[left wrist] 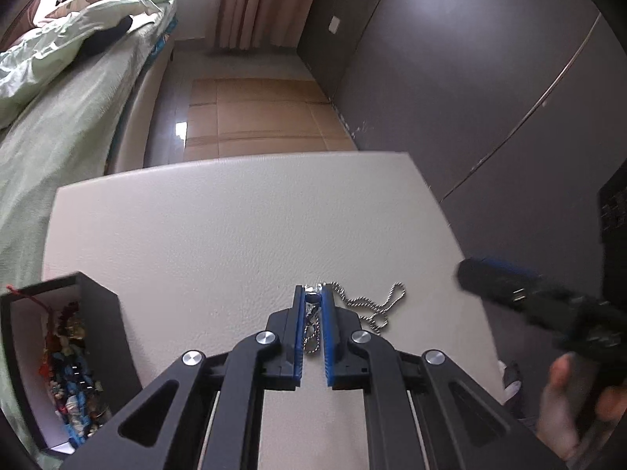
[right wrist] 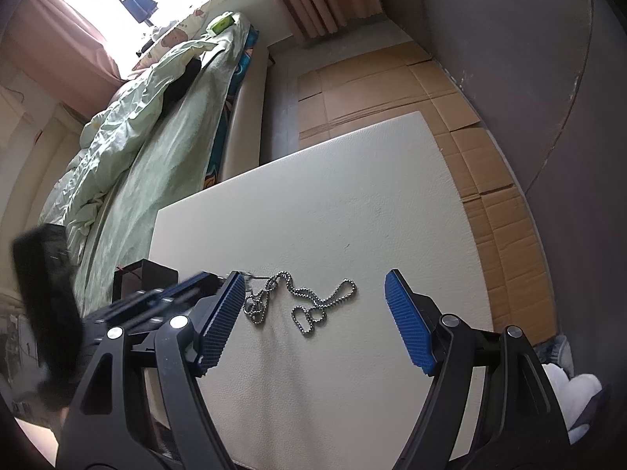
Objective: Organize jewelry
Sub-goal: 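Lift the silver chain with the left tool and grasp the small silver ring with the right tool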
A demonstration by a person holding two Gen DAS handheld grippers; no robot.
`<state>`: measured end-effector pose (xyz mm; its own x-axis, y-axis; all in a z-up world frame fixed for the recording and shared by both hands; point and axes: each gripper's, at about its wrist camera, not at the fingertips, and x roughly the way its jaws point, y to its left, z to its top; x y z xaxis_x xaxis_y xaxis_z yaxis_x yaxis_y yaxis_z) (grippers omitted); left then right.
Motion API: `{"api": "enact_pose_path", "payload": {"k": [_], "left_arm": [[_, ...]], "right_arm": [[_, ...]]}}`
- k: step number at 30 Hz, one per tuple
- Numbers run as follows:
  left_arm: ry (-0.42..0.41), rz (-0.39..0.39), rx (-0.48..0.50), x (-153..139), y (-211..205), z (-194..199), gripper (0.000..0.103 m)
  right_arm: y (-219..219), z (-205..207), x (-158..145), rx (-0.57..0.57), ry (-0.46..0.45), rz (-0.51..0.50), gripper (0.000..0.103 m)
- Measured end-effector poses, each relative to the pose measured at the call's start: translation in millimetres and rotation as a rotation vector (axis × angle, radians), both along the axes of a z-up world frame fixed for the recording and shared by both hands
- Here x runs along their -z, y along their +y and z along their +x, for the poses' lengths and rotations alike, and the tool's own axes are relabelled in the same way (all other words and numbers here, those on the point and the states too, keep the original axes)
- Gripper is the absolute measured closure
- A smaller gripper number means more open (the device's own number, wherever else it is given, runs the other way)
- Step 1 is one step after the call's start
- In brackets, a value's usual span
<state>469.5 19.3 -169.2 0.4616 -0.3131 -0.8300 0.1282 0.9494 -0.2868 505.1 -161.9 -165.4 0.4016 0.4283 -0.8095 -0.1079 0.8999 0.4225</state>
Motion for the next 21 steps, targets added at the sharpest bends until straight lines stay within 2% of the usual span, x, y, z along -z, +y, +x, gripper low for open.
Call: {"api": "enact_pose_path", "payload": {"k": [3, 10, 16, 21], "left_arm": [[-0.048, -0.013, -0.003, -26.9, 3.8, -3.8, 0.097], [-0.22, -0.007, -0.017, -116.9, 10.5, -27.6, 0.097], [-0.343, -0.013, -0.038, -182.5, 18.4, -48.6, 0.097], [-0.434, 0.011, -0.04, -232.8, 18.4, -63.3, 0.097]], "right_arm": [[3.5, 1.3, 3.2, -0.01, 0.008, -0.006, 0.029], [11.2, 2.8, 8.7, -0.031, 0.009, -0.014, 0.029], [21.7, 0.6, 11.7, -0.065, 0.005, -0.012, 0.029], [27.0, -1.8, 11.7, -0.075, -0.005, -0.011, 0.029]]}}
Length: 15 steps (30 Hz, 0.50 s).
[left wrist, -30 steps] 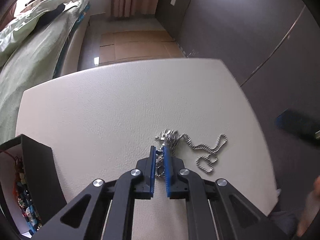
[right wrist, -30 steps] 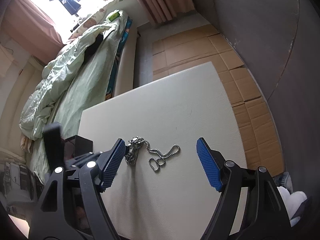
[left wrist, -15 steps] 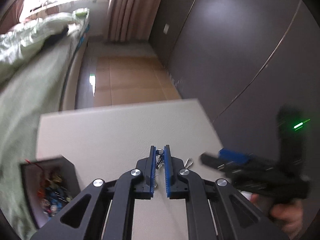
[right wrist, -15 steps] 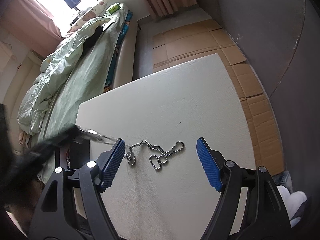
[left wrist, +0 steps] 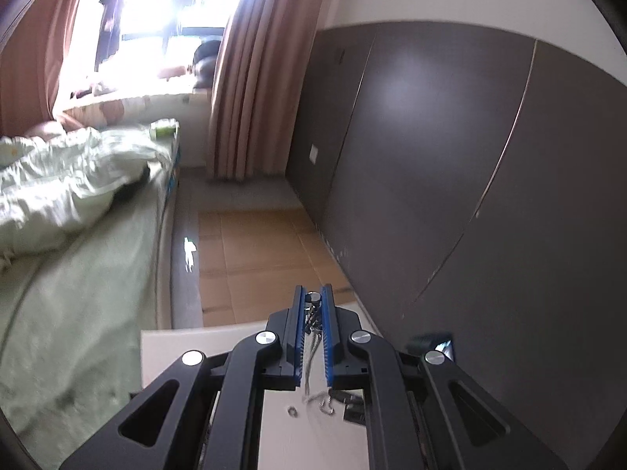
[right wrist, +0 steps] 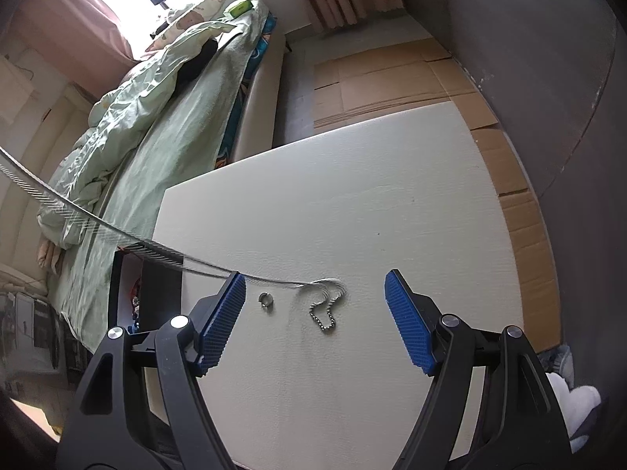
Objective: Organize jewelry
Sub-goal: 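Lift the silver chain with the left tool and grasp the small silver ring with the right tool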
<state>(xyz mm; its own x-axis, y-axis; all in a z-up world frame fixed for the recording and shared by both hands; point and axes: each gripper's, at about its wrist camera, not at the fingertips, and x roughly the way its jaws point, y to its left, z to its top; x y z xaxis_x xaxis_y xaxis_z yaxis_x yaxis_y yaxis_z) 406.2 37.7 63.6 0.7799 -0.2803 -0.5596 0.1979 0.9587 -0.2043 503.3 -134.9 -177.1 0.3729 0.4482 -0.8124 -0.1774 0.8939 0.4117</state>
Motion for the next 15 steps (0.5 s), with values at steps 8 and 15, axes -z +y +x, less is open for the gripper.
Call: {"api": "enact_pose_path", "payload": {"k": [8, 15], "left_arm": [[-0.124, 0.014, -0.02, -74.2, 10.3, -27.1, 0.097], [-0.205, 0.058, -0.059, -113.9, 29.8, -44.8, 0.097]], "right_arm": [[14.2, -3.2, 2.5, -0.044, -0.013, -0.014, 0.036], [46.4, -10.7, 12.9, -0.158, -0.033, -0.063, 0.054]]}}
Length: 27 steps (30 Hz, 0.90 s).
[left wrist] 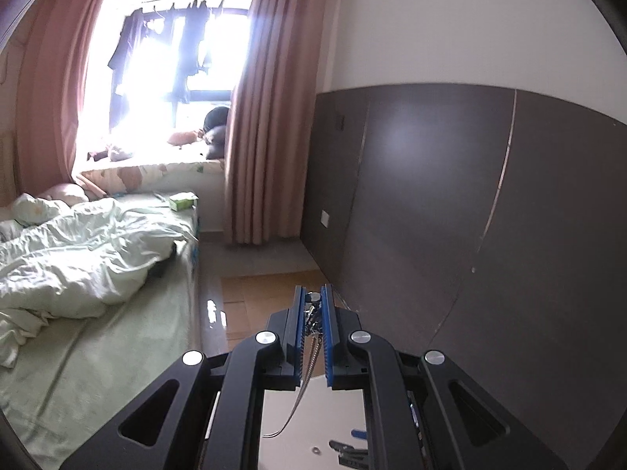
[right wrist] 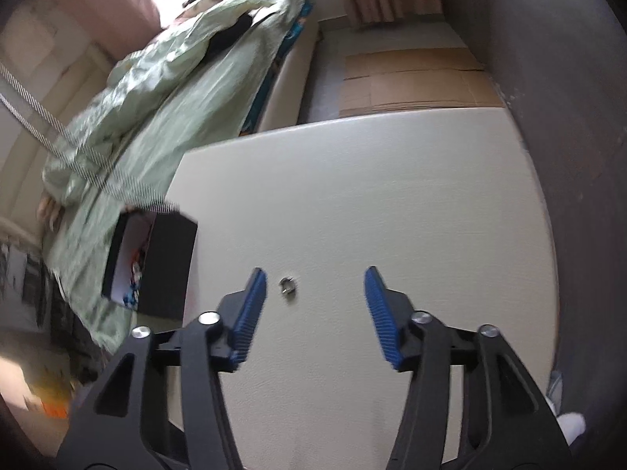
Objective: Organize jewelry
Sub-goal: 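Lift the silver chain with the left tool and grasp the small silver ring with the right tool, then lower the chain and ring into the black box and open both tools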
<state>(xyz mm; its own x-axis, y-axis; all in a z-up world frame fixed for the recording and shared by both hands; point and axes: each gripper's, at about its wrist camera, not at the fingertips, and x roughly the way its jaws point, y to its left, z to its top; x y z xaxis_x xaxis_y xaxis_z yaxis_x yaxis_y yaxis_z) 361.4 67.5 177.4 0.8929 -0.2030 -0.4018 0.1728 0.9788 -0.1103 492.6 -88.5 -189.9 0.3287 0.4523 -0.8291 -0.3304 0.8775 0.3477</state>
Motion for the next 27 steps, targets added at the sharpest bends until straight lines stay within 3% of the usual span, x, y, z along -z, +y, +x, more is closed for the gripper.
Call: {"api": "enact_pose_path", "payload": {"k": [10, 13, 18, 22, 27], "left_arm": [[-0.01, 0.011, -0.098, -17.3, 44.9, -14.2, 0.097], [-0.006, 0.012, -0.111, -17.6, 52.3, -16.3, 0.097], [0.014, 0.01, -0.131, -8.2, 66.1, -17.9, 0.097], [0.052, -0.012, -0.143, 12.5, 77.9, -13.8, 0.097], [0.108, -0.04, -0.16, 46.8, 93.8, -11.5, 0.097]], "right_arm": [[57.1, -11.7, 26.0, -0.184, -0.087, -0.148, 0.054], [66.2, -12.3, 39.6, -0.224, -0.093, -0.19, 0.065], [66.0, -16.8, 44.0, -0.257, -0.132, -0.217, 0.07], [57.6, -14.8, 44.0, -0.248, -0.146, -0.23, 0.09], [56.1, -16.3, 44.5, -0.254, -0.142, -0.232, 0.102]]}}
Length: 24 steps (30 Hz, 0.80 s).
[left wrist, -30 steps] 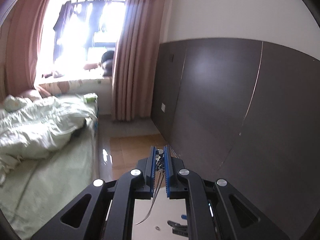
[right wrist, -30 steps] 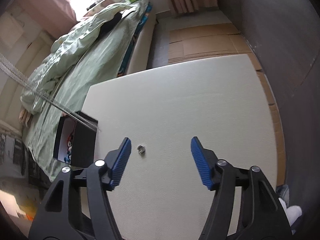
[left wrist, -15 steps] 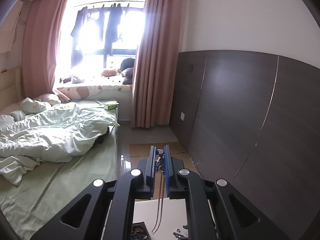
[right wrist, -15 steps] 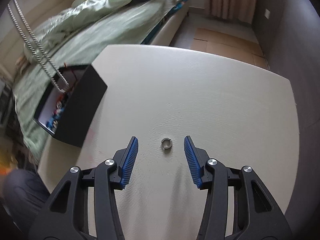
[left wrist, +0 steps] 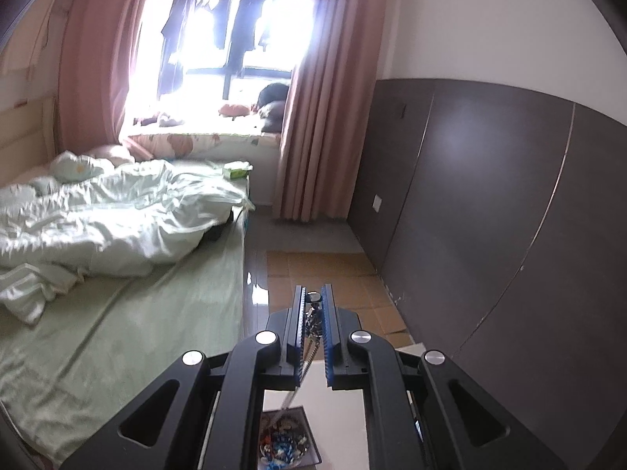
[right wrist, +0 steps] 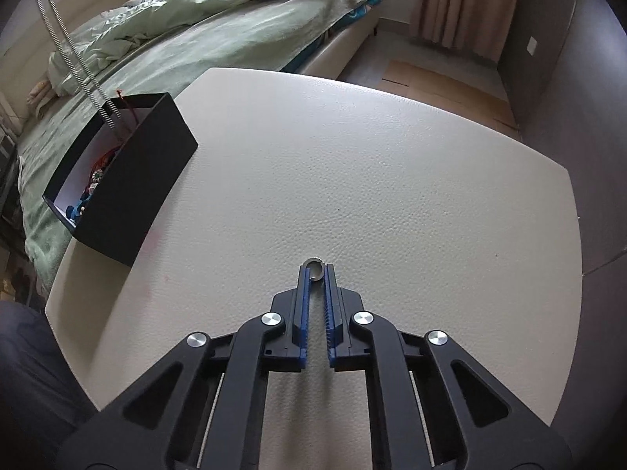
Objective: Organize jewelry
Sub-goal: 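Lower the chain and ring into the black box and open both tools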
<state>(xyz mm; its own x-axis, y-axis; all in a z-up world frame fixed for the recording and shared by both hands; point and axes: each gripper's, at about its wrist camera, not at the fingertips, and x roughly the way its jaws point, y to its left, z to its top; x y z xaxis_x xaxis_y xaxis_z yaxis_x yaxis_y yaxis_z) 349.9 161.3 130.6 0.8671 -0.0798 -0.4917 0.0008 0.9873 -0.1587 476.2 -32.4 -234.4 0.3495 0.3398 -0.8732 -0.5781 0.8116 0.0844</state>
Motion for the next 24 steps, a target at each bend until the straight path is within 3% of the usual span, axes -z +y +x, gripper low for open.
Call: {"api": "enact_pose_path", "payload": {"k": [7, 11, 12, 13, 15, 16, 19, 21, 24], "left_arm": [[0.077, -0.038, -0.008, 46.0, 12.6, 2.1, 0.097], [0.12, -0.047, -0.001, 72.8, 12.5, 1.9, 0.097], [0.128, -0.048, 0.0, 78.0, 12.8, 2.1, 0.097], [0.143, -0.05, 0.0, 87.2, 12.6, 2.4, 0.097], [0.164, -0.054, -0.008, 100.5, 12.4, 2.9, 0.097], [0.18, -0.057, -0.013, 110.9, 12.7, 3.7, 0.097], [0.224, -0.072, -0.019, 136.6, 13.7, 5.2, 0.097], [0.25, -0.078, -0.026, 152.0, 15.1, 7.3, 0.097], [0.295, -0.101, -0.039, 178.6, 18.0, 11.4, 0.097]], "right_arm": [[1.8, -0.7, -9.0, 0.009, -0.006, 0.011, 0.102], [2.8, 4.5, -2.0, 0.042, 0.051, -0.021, 0.101], [4.8, 3.6, -2.9, 0.041, 0.034, -0.04, 0.097], [6.6, 2.0, -4.6, 0.034, 0.007, -0.056, 0.091], [6.3, 0.5, -6.4, 0.041, -0.021, -0.066, 0.043], [5.0, 0.3, -7.6, 0.05, -0.036, -0.061, 0.038], [3.9, 0.7, -10.5, 0.048, -0.05, -0.011, 0.038], [5.6, 2.7, -8.3, 0.045, -0.046, -0.003, 0.054], [13.9, 6.8, 1.3, 0.02, -0.036, -0.033, 0.064]]}}
